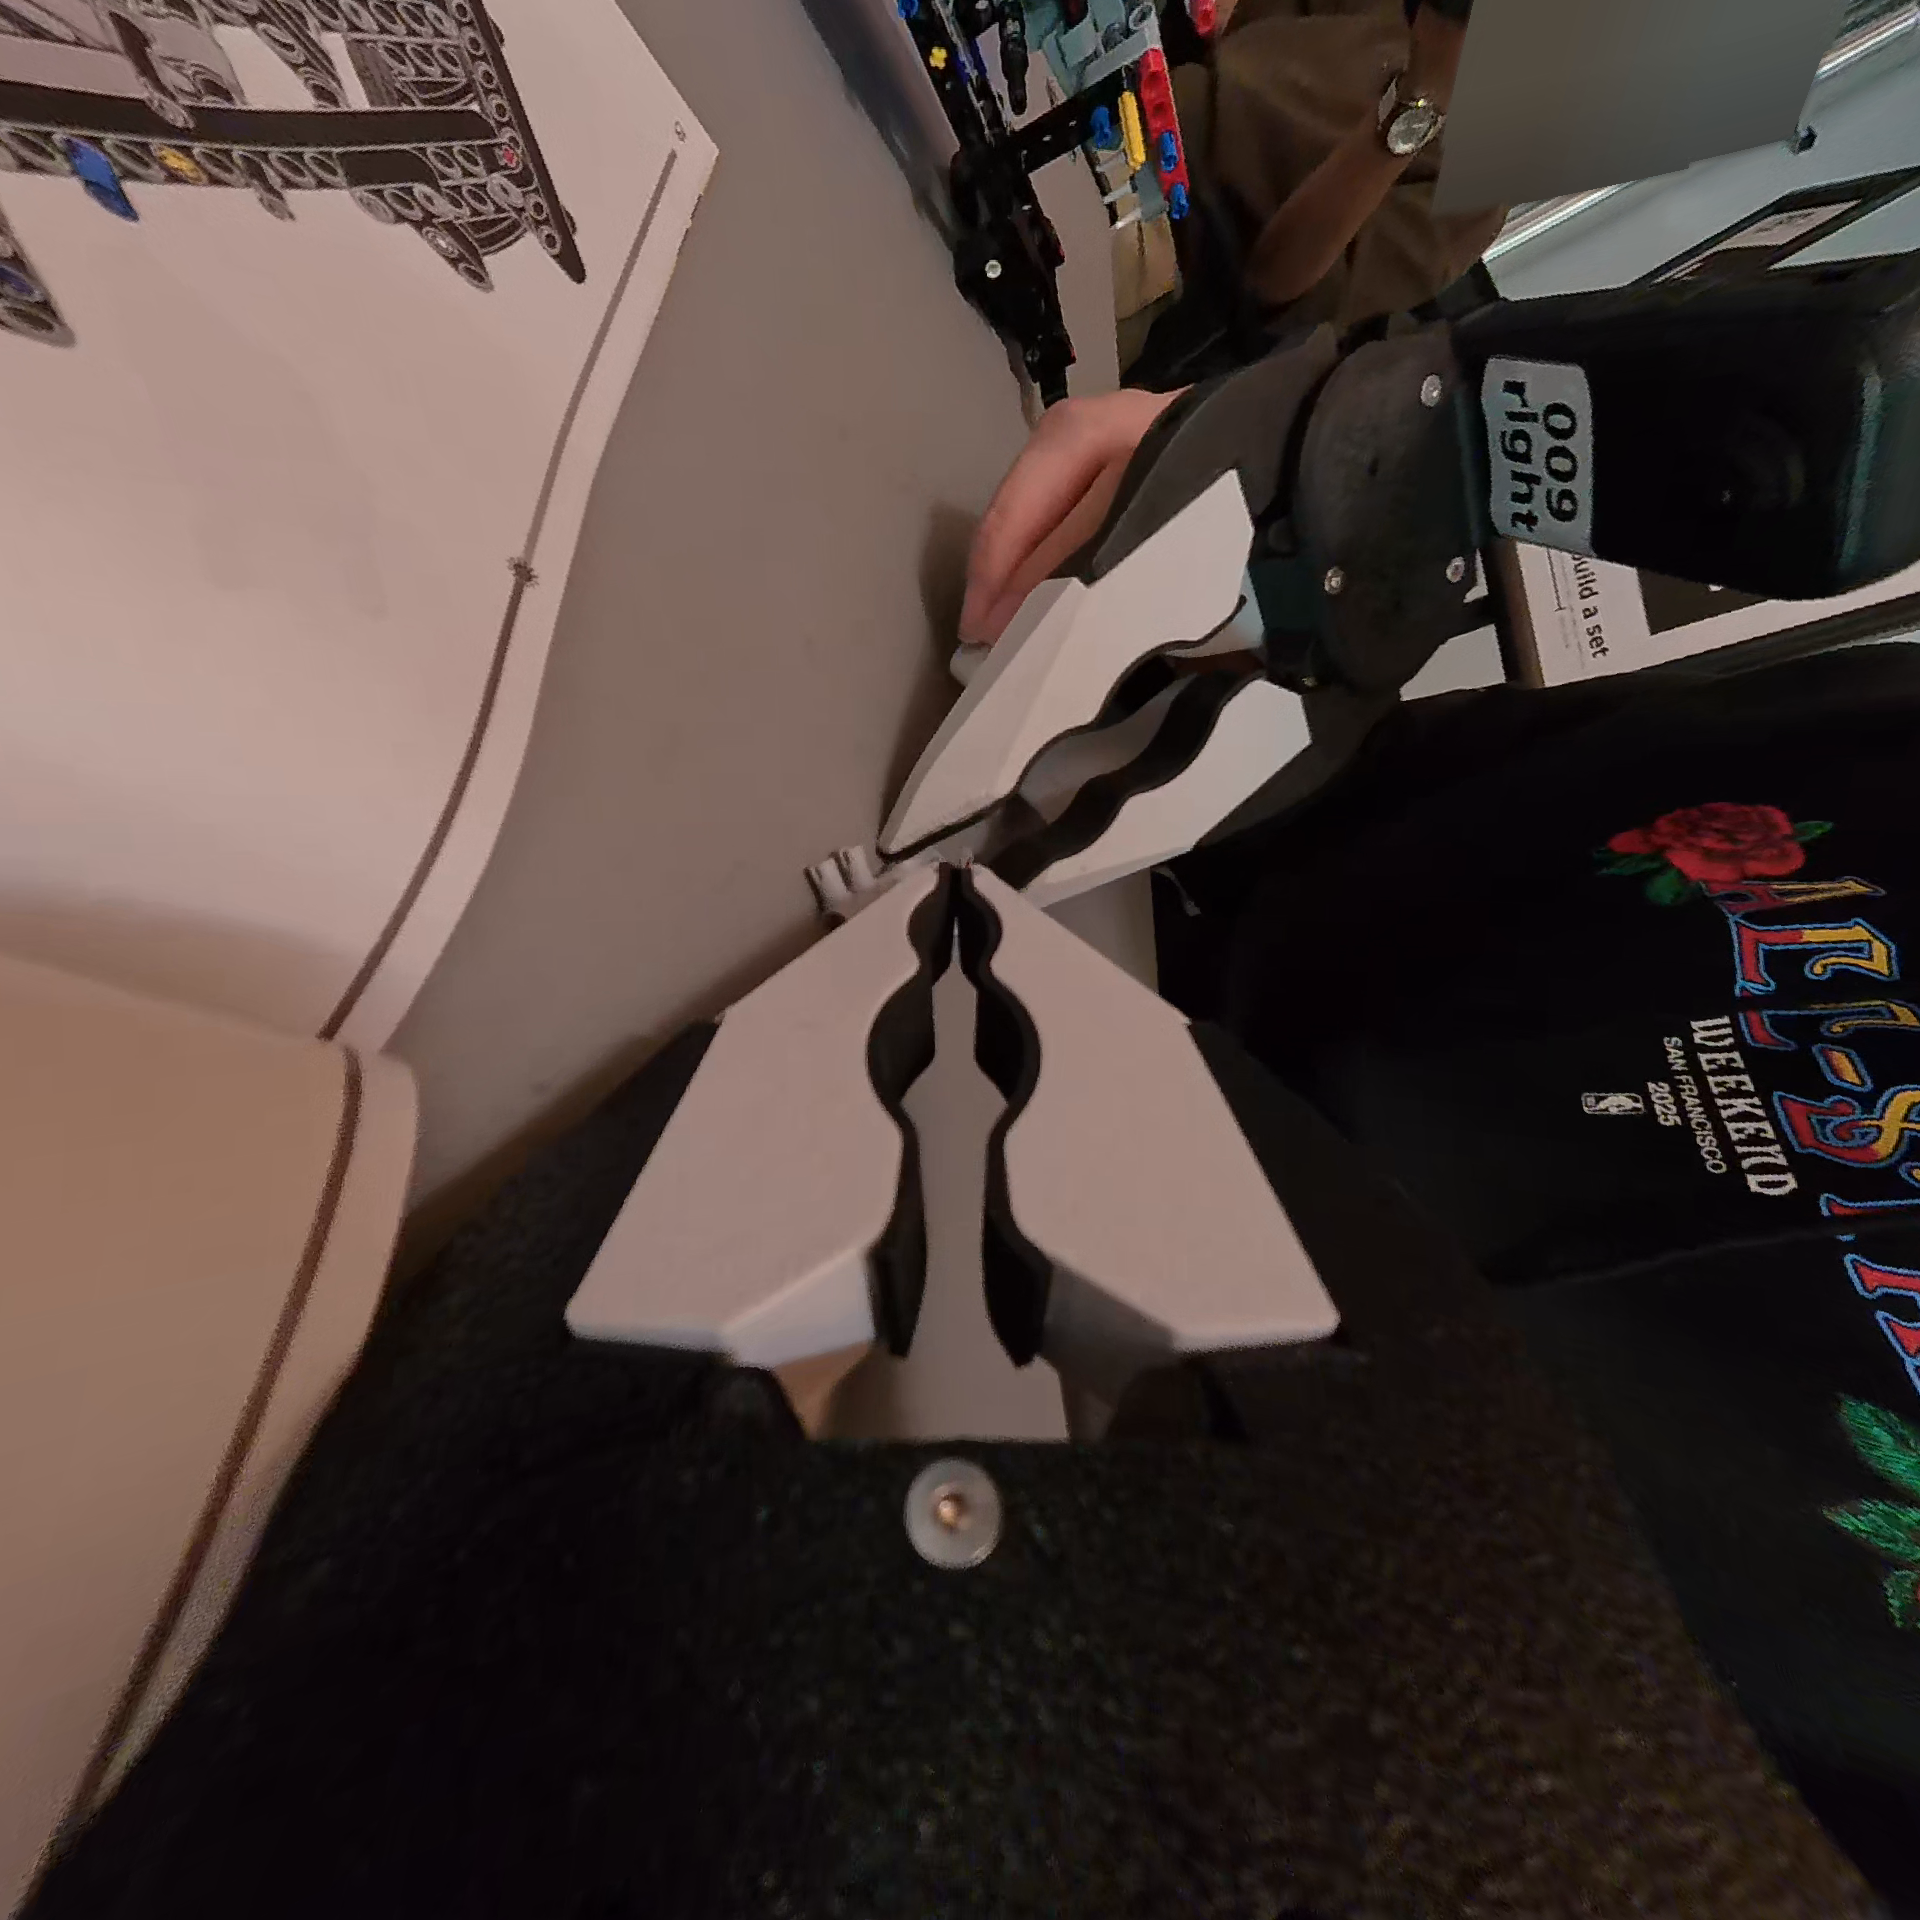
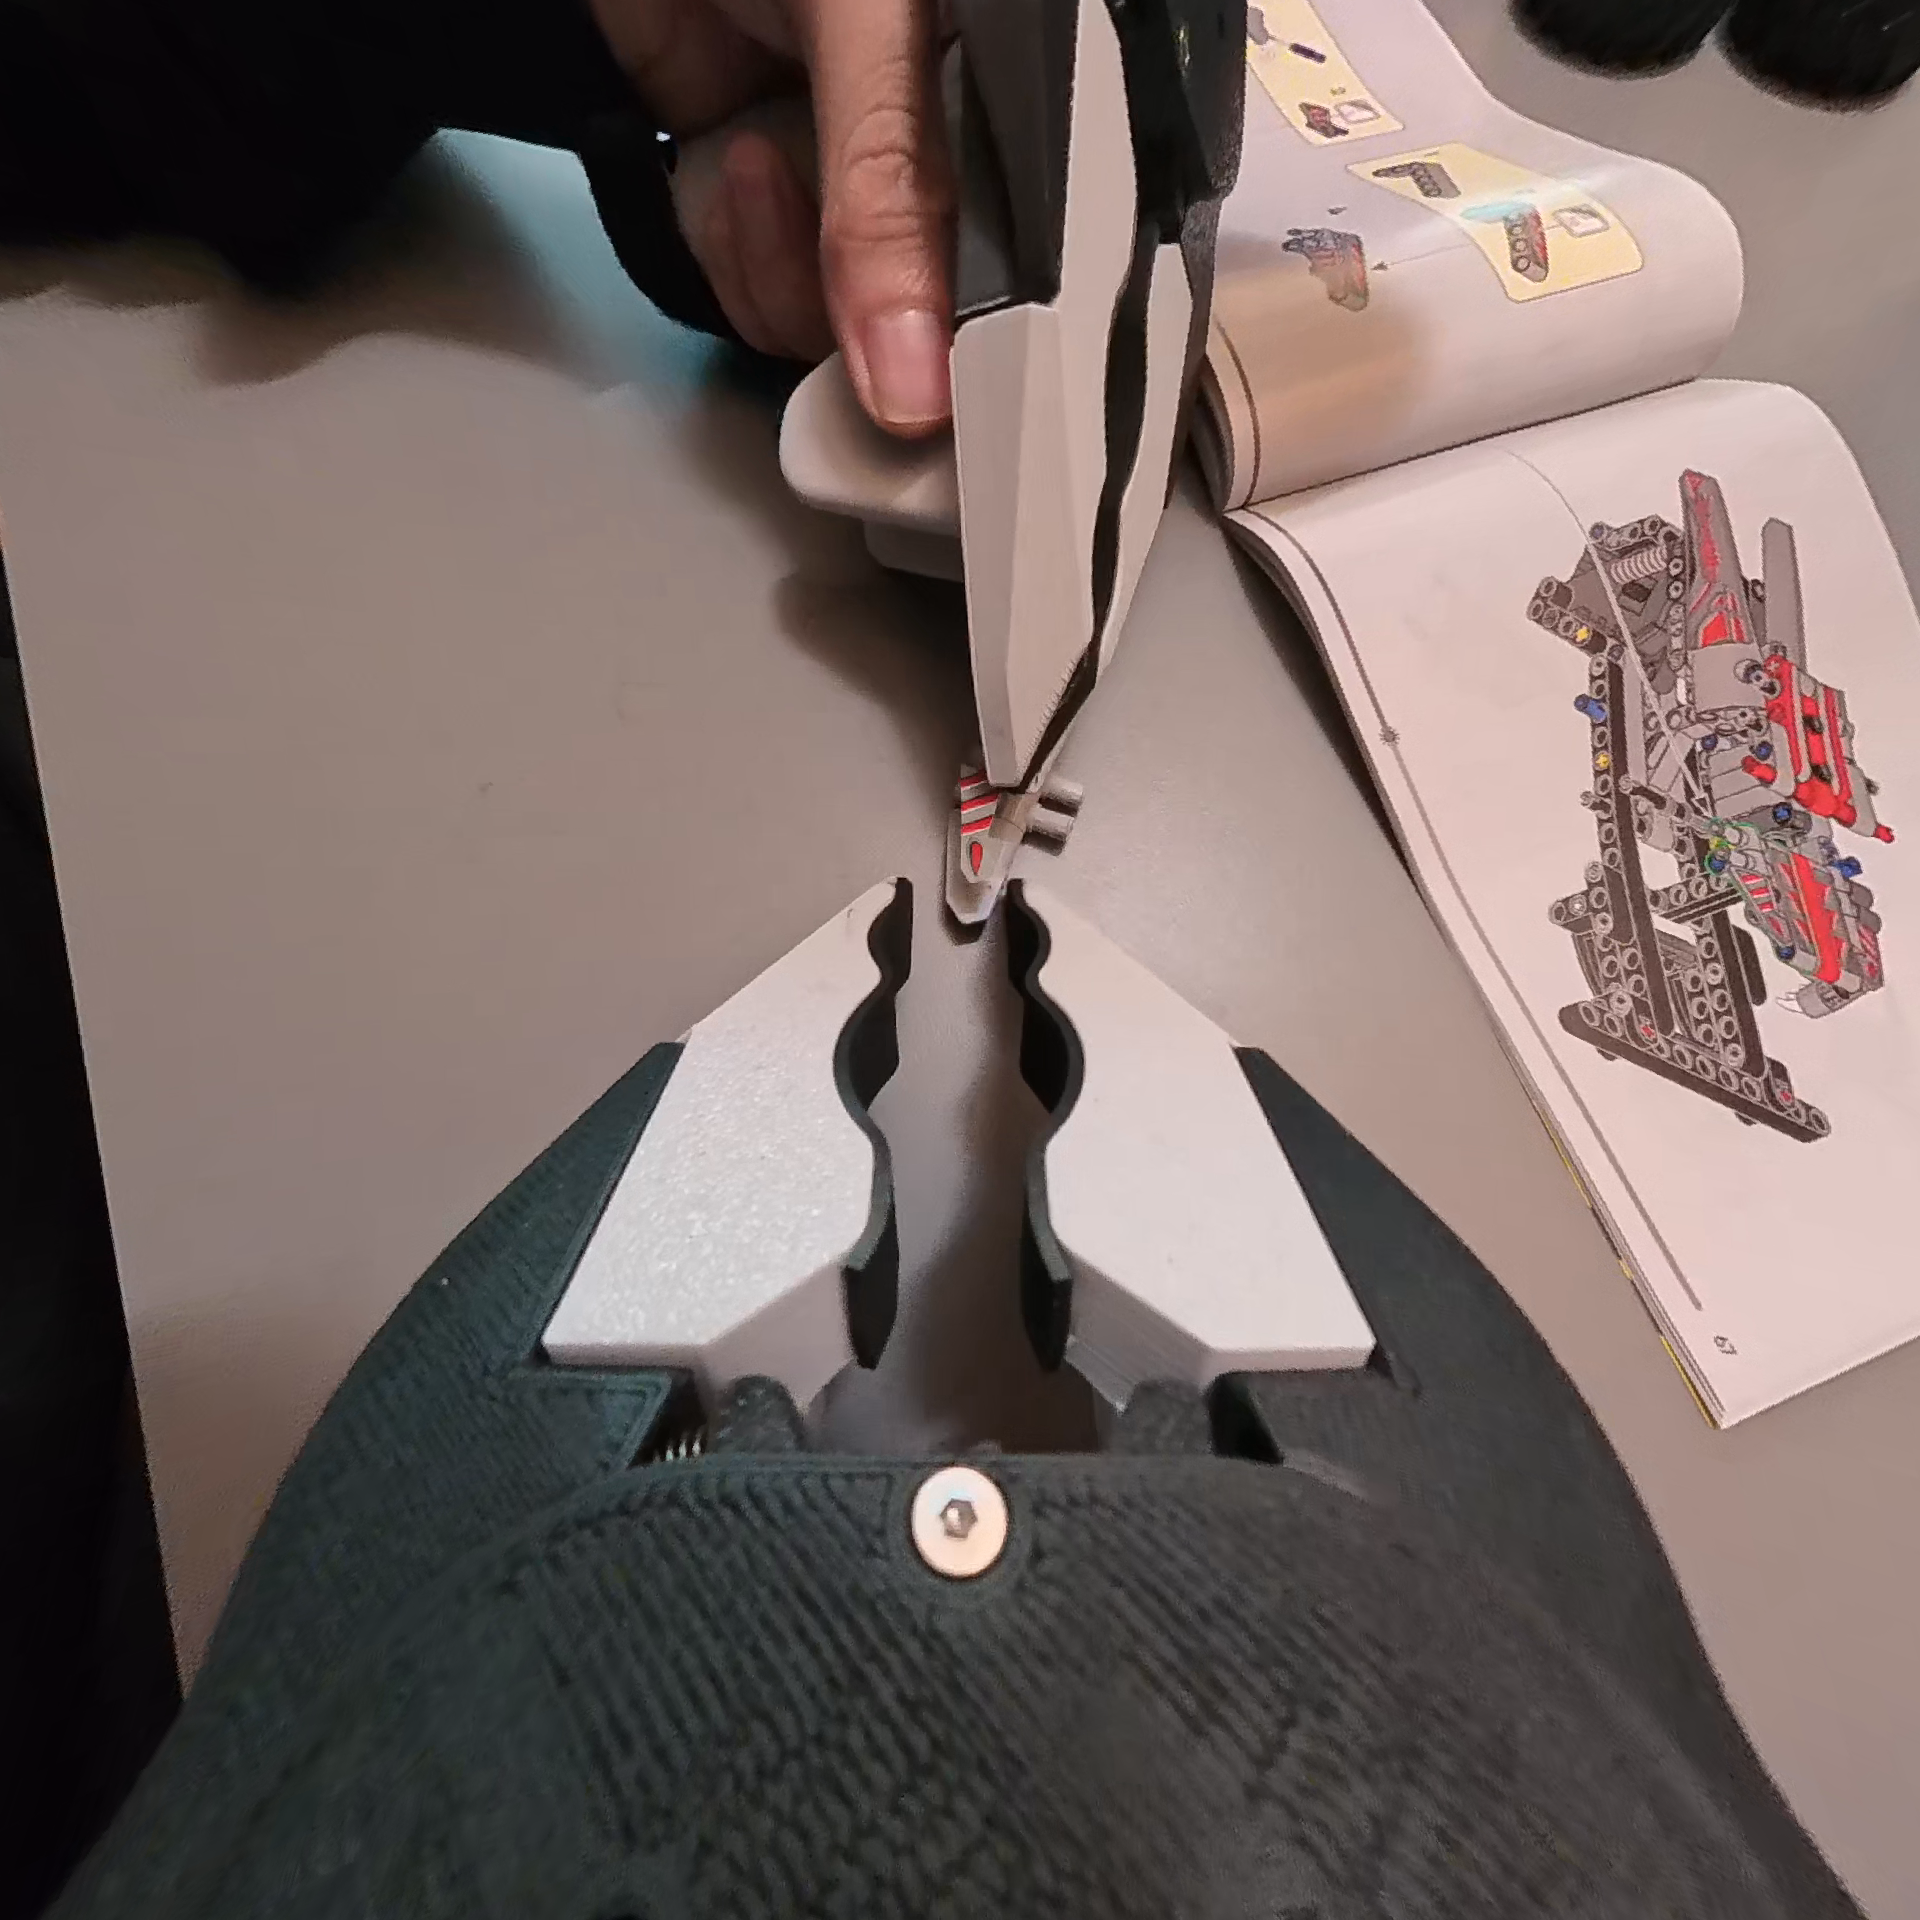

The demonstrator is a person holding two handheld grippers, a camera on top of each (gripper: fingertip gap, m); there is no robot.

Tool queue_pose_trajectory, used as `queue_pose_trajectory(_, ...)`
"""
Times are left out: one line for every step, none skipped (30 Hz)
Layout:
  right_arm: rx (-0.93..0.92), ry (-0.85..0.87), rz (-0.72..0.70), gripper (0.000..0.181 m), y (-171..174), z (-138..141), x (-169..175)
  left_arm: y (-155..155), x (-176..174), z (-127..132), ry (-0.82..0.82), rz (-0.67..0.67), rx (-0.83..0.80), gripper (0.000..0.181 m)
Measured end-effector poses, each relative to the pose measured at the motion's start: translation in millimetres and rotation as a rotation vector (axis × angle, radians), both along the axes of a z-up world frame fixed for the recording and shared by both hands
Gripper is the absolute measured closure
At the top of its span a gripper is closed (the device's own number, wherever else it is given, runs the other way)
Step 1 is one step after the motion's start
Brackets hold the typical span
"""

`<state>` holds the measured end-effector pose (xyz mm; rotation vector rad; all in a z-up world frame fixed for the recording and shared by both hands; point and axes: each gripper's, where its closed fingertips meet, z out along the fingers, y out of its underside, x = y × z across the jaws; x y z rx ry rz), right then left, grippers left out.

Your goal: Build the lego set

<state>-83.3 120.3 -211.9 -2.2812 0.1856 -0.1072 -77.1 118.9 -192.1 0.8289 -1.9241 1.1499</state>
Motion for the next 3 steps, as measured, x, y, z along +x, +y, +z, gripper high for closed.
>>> queue_pose_trajectory(0.000,0.000,0.000,0.165,0.0,-0.1,0.1,-0.1,-0.1,1.1,-0.002,0.001,-0.002,0.181)
queue_pose_trajectory(0.000,0.000,0.000,0.165,0.0,-0.1,0.0,0.0,0.4,1.4,-0.008,0.004,0.001,0.181)
queue_pose_trajectory(0.000,-0.001,0.001,0.165,0.0,-0.1,-0.2,0.5,0.8,0.9,-0.013,0.006,0.007,0.181)
